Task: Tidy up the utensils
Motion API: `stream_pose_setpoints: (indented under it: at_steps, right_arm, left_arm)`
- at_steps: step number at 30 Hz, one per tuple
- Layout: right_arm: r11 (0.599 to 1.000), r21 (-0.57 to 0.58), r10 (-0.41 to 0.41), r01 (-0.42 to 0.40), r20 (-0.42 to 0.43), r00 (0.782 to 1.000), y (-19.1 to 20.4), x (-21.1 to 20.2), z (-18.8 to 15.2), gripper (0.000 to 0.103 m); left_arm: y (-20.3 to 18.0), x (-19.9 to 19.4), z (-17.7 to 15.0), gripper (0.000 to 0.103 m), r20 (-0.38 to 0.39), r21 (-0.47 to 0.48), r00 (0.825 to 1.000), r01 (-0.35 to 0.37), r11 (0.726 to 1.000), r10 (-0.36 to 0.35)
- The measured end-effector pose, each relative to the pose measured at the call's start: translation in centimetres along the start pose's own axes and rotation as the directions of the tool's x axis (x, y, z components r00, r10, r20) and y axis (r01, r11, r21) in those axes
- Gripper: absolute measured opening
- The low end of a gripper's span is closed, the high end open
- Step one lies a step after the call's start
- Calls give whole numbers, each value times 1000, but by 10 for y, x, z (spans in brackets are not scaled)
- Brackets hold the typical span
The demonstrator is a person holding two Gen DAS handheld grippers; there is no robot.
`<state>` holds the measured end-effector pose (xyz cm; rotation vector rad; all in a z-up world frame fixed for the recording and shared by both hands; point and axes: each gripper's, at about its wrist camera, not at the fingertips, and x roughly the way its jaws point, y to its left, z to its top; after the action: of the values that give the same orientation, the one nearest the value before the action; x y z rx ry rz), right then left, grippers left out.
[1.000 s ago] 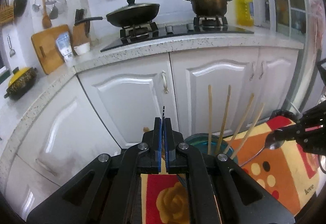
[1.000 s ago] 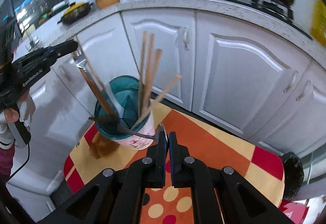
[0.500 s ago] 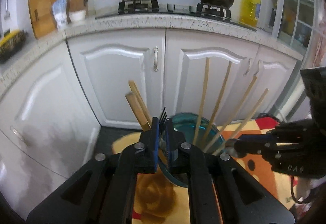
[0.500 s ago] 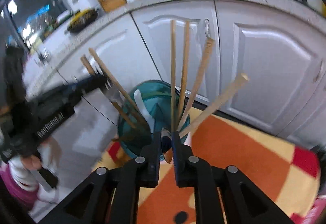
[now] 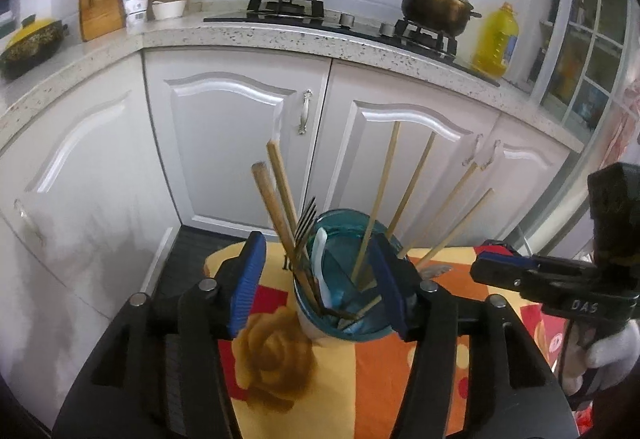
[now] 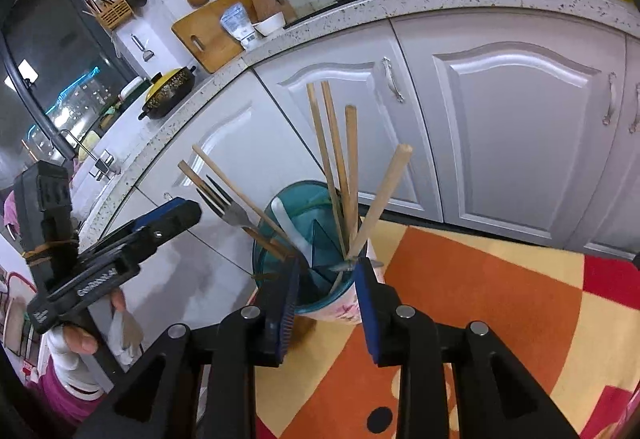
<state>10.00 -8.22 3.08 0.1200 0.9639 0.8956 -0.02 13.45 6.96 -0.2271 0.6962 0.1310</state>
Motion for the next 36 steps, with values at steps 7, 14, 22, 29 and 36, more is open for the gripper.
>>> stream_pose_setpoints:
  at_steps: [7,14,22,29,36]
  right_arm:
    - [997,-43,-58,59,27,998,10,4,-11,37]
    - [994,-37,-96,98,61,994,16,4,-14,38]
    - [989,-48,-132,137,106,986,22,-3,-14,41]
    - [985,-60,-150,159,136,979,29,-7,-17,42]
    - [981,-74,-167,180,156,974,36,-7,-20,43]
  left_arm:
    - [-2,-9,-14,55,9,-19,999,-49,999,49]
    - [-3,-10,-22,55,36,-41,993,-107,993,109]
    - [-7,-13,-28,55,59,-44,985,-157,987,160]
    - [-10,-13,-32,55,59,-45,982,-176,983,179]
    - [-17,-13,-35,55,74,-14,976,-206,978,207]
